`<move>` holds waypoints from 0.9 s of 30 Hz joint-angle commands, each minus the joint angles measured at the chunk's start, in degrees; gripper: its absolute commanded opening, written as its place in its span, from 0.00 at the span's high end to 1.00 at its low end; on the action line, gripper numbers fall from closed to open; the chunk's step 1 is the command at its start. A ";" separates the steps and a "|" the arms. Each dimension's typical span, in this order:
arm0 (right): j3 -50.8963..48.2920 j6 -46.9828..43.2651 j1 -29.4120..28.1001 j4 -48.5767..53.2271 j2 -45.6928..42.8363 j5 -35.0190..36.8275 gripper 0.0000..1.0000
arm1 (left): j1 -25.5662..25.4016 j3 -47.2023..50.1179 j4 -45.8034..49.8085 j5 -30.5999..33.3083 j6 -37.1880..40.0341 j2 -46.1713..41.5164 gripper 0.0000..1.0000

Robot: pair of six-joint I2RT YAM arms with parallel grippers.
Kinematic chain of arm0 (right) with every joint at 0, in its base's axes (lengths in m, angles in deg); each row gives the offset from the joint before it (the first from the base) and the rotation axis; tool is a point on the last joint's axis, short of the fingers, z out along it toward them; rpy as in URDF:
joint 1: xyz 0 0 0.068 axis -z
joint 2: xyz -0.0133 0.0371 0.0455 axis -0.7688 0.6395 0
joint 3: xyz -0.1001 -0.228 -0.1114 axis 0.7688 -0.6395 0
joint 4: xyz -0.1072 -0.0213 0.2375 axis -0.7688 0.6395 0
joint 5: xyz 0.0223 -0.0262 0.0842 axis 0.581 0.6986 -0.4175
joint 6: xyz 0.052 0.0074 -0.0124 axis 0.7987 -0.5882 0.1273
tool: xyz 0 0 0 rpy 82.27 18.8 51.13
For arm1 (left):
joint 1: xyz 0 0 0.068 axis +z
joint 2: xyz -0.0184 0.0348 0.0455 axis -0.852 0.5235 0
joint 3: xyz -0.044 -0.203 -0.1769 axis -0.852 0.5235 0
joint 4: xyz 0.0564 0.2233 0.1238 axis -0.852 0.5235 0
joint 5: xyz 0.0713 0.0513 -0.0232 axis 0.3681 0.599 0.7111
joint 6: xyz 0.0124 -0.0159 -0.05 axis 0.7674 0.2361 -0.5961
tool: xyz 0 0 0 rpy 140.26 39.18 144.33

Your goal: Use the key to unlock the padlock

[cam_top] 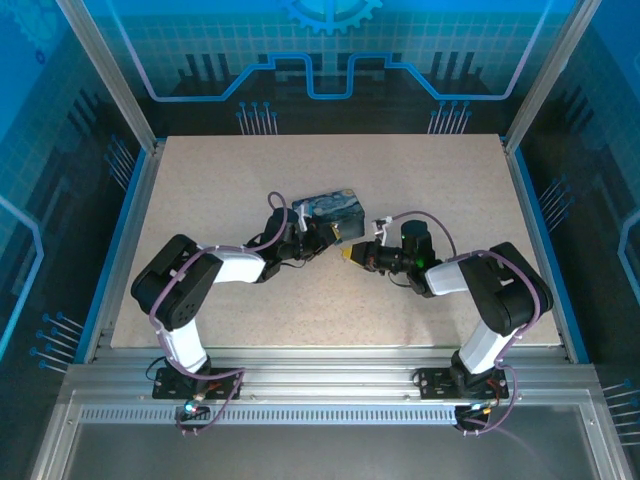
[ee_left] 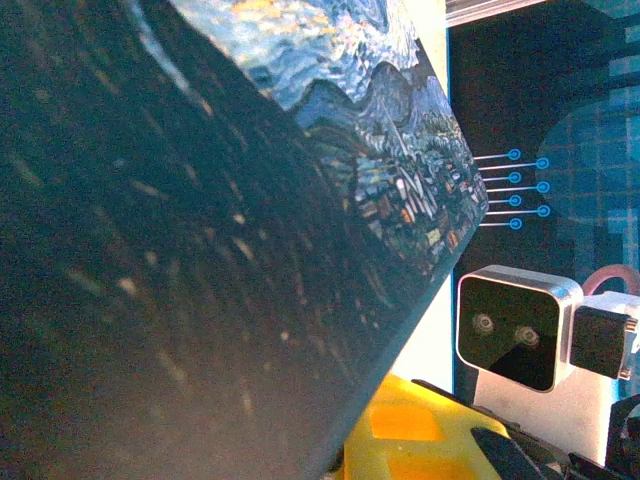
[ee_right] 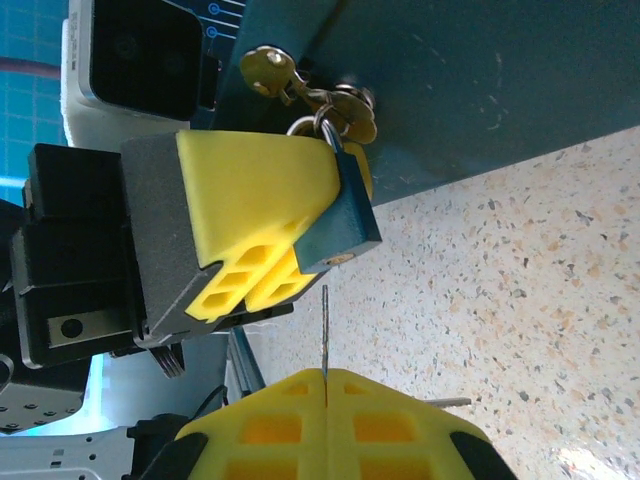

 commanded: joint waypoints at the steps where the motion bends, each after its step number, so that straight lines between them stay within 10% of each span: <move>1: 1.57 0.56 -0.65 -1.68 1.11 -0.38 1.00 | 0.00 0.72 -4.23 -1.80 -1.06 0.79 1.00; 27: -1.79 0.62 0.42 -2.75 -0.09 0.63 1.00 | 0.97 1.40 -7.03 -2.43 -2.60 1.42 1.00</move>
